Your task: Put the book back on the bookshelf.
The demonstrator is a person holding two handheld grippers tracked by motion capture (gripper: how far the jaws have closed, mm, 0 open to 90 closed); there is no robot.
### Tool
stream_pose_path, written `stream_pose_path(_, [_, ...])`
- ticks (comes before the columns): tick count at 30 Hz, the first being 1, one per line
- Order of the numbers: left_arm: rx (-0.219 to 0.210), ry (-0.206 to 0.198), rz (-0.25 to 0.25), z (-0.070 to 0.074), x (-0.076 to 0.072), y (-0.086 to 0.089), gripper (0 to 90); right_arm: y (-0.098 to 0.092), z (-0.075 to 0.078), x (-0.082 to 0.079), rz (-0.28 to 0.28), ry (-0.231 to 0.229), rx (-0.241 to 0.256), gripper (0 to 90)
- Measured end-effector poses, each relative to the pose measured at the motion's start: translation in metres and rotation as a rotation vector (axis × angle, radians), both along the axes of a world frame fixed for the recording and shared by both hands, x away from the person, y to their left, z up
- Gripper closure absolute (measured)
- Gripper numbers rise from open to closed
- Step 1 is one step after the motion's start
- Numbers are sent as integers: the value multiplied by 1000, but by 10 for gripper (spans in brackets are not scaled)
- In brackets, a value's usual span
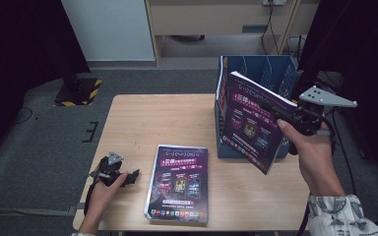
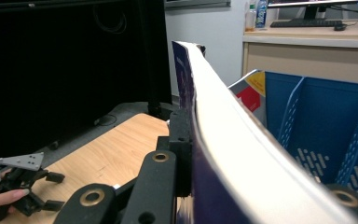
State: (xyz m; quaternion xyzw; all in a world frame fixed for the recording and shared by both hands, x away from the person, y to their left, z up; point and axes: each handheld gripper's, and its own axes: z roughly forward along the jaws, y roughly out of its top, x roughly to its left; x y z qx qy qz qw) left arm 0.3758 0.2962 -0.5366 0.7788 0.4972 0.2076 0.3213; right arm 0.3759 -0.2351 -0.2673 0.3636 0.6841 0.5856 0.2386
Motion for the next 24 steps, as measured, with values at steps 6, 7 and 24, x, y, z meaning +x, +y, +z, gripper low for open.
stream_pose_path(6, [-1, 0, -1, 0, 0, 0, 25, -1, 9, 3, -13, 4, -20, 824])
stream_pose_path(7, [0, 0, -1, 0, 0, 0, 25, -2, 10, 3, -19, 5, -21, 823])
stream_pose_path(24, [6, 2, -3, 0, 0, 0, 24, -8, 14, 19, -144, 24, -41, 823])
